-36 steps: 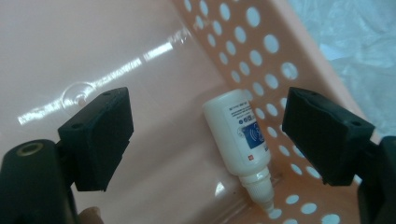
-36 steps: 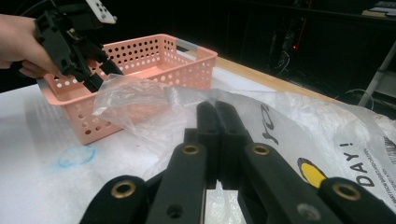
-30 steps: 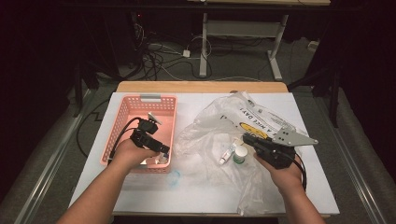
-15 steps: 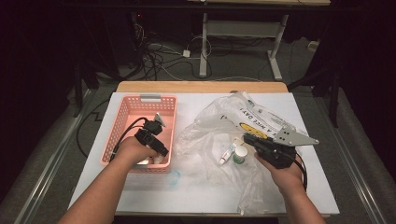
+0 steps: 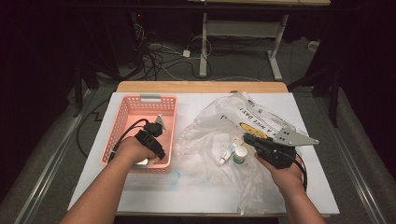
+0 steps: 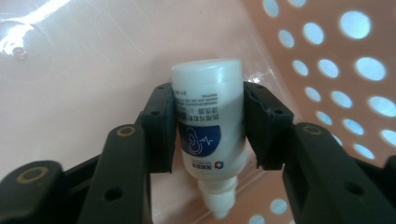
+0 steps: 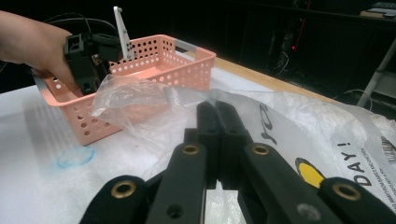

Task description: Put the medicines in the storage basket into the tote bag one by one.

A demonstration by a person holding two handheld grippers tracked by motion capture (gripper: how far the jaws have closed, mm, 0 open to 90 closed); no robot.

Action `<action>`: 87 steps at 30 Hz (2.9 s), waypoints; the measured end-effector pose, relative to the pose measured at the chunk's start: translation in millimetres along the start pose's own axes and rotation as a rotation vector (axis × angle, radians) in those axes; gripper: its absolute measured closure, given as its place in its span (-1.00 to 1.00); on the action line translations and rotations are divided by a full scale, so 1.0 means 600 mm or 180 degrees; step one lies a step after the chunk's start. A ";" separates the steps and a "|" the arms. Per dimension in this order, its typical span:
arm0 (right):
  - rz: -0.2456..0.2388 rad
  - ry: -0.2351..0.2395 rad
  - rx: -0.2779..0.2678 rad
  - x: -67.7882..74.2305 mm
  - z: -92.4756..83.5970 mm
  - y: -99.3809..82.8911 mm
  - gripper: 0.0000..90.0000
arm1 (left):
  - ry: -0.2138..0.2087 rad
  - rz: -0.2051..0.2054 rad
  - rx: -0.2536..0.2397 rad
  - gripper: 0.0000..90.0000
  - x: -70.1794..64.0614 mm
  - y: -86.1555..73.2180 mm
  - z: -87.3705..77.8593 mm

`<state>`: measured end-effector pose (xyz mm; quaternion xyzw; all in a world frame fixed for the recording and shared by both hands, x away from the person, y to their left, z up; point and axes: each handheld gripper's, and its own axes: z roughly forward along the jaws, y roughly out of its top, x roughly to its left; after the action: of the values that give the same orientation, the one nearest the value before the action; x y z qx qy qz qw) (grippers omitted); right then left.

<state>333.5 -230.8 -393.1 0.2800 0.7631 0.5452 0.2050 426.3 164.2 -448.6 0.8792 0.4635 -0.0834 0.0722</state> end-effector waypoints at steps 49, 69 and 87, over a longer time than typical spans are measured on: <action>-0.0027 -0.0003 0.0021 0.006 0.003 -0.001 1.00 | 0.0115 0.0070 -0.2170 0.29 -0.014 -0.123 -0.073; -0.0049 0.0008 0.0042 0.009 0.008 -0.003 1.00 | 0.0234 0.0278 -0.2507 0.29 -0.052 -0.157 -0.045; -0.0056 0.0023 0.0029 0.011 0.006 -0.003 1.00 | 0.0159 0.0335 -0.2710 0.29 -0.071 -0.164 -0.062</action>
<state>330.2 -224.1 -396.1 0.2722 0.7687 0.5410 0.2057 324.5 192.8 -408.0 0.7952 0.4127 0.1404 0.4215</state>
